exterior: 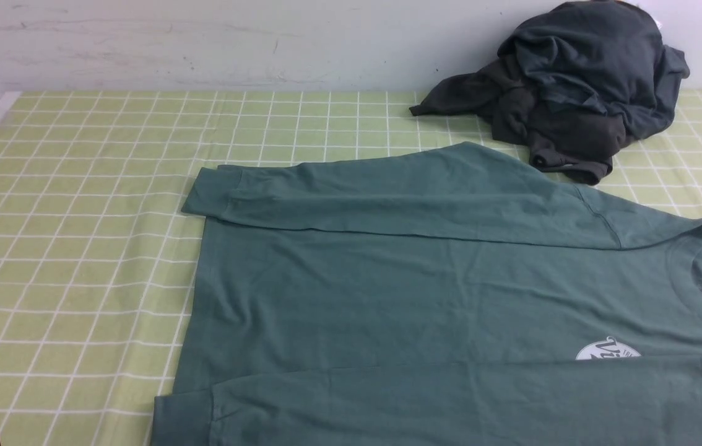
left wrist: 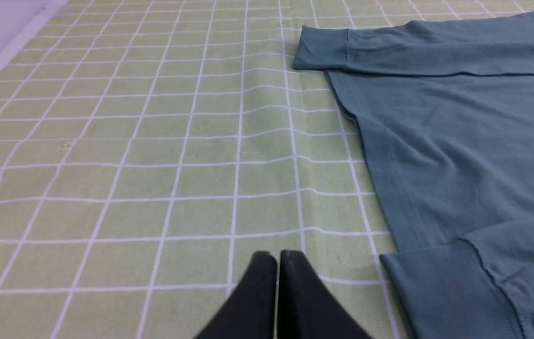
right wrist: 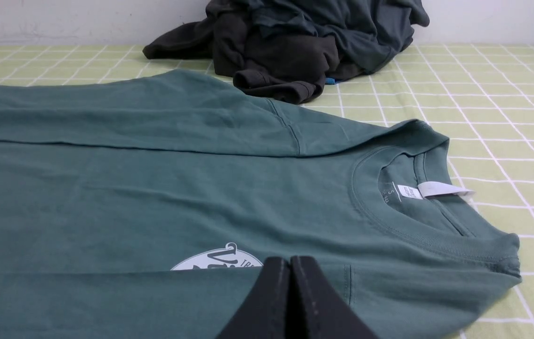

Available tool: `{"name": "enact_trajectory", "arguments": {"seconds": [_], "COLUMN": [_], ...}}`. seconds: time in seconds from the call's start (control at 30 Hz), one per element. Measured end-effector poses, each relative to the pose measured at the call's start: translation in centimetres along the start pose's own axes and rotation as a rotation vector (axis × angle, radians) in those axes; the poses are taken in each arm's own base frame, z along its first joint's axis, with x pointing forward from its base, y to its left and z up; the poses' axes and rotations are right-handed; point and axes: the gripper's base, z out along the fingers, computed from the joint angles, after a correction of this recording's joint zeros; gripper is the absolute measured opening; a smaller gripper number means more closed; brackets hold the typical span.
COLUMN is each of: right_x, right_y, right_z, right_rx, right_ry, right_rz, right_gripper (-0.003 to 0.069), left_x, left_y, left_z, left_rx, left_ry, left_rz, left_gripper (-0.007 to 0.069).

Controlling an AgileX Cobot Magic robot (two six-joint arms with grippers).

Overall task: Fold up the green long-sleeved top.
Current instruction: Use the left arm to clamp the cuff closest to it

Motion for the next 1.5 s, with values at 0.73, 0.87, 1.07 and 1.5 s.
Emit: {"name": "enact_trajectory", "arguments": {"seconds": [0.73,0.87,1.07,1.5], "right_x": [0.0,-0.2,-3.3,-7.0], "right_y": [0.0,-0.1,-0.1,-0.2], "right_z": [0.0,0.0,-0.6,-3.4], "right_rx": [0.005,0.011,0.019,-0.090], "right_ry": [-0.005,-0.038,-0.396,-0.905], "right_rz": [-0.026,-0.043,-0.033,0.244], "right_gripper": [-0.0014,-0.0014,-0.0014,-0.0014], "left_x": [-0.9,-1.8,-4.4,-9.0], "left_y": [0.2,0.2,0.3,0.4], "left_z": [0.0,-0.1,-1.1,-5.8], "left_rx": [-0.022,-0.028,-0.048,0.065], "left_ry": [-0.119,-0.210,-0.519,-1.154], "left_rz": [0.040,0.039,0.035,-0.188], "left_gripper": [-0.0003,-0.0003,-0.0003,-0.0003]}}
